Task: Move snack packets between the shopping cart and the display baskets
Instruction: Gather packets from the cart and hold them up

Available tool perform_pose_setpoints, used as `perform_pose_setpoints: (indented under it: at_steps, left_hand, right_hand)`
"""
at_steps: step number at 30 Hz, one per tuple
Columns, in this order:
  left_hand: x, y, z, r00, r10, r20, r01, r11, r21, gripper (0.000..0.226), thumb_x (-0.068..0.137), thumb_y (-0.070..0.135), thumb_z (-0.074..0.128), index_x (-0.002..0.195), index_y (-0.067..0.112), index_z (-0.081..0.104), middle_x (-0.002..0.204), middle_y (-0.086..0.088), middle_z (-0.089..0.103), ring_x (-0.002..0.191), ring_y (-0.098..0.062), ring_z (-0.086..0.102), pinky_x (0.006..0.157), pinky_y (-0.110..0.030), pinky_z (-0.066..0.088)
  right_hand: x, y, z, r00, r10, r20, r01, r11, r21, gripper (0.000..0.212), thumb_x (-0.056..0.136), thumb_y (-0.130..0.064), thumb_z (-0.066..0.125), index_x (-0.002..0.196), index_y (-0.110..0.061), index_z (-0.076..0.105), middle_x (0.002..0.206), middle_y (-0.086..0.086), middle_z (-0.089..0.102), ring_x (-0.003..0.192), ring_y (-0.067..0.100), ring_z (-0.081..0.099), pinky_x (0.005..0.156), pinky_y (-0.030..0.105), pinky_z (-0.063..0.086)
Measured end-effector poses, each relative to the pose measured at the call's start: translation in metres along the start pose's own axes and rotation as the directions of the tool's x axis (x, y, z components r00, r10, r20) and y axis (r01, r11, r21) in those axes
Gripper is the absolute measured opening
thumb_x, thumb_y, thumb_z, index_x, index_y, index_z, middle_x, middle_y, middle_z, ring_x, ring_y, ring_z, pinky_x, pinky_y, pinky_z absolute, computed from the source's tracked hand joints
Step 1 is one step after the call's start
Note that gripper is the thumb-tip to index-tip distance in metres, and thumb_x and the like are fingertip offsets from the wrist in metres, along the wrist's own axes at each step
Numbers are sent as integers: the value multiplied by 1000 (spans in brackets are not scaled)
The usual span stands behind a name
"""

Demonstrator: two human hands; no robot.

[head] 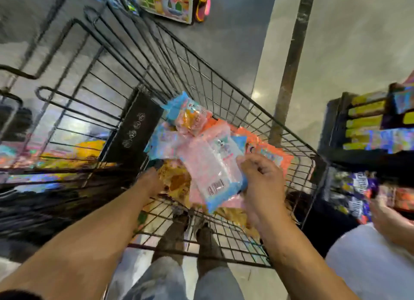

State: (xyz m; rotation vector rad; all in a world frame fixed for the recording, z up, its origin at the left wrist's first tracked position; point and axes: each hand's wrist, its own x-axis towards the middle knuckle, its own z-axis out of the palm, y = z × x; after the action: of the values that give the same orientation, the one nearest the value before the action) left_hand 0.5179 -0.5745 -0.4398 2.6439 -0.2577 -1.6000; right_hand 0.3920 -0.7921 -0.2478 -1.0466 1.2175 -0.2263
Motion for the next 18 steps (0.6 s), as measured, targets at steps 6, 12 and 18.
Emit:
perform_pose_setpoints:
  at_steps: [6, 12, 18]
  left_hand:
    - [-24, -7, -29, 999, 21, 44, -23, 998, 53, 48, 92, 38, 59, 134, 14, 59, 139, -14, 62, 127, -32, 60, 104, -40, 52]
    - [-105, -21, -62, 993, 92, -77, -93, 995, -17, 25, 92, 37, 51, 111, 29, 63, 111, 0, 72, 103, -28, 67, 82, -36, 54]
    - [-145, -18, -73, 987, 69, -143, -107, 956, -274, 18, 94, 34, 53, 109, 30, 62, 98, 6, 71, 93, -22, 66, 83, -41, 57]
  right_hand:
    - [70, 52, 71, 972, 215, 98, -227, 963, 142, 32, 98, 4, 64, 74, -14, 77, 71, 3, 74, 59, 15, 68, 58, 26, 53]
    - [122, 102, 141, 939, 339, 63, -345, 914, 213, 23, 96, 9, 62, 83, -8, 70, 82, 9, 74, 69, 21, 71, 74, 40, 60]
    - [125, 147, 164, 919, 386, -85, -389, 921, -22, 36, 95, 16, 51, 110, -15, 65, 100, 13, 69, 84, 33, 66, 66, 45, 61]
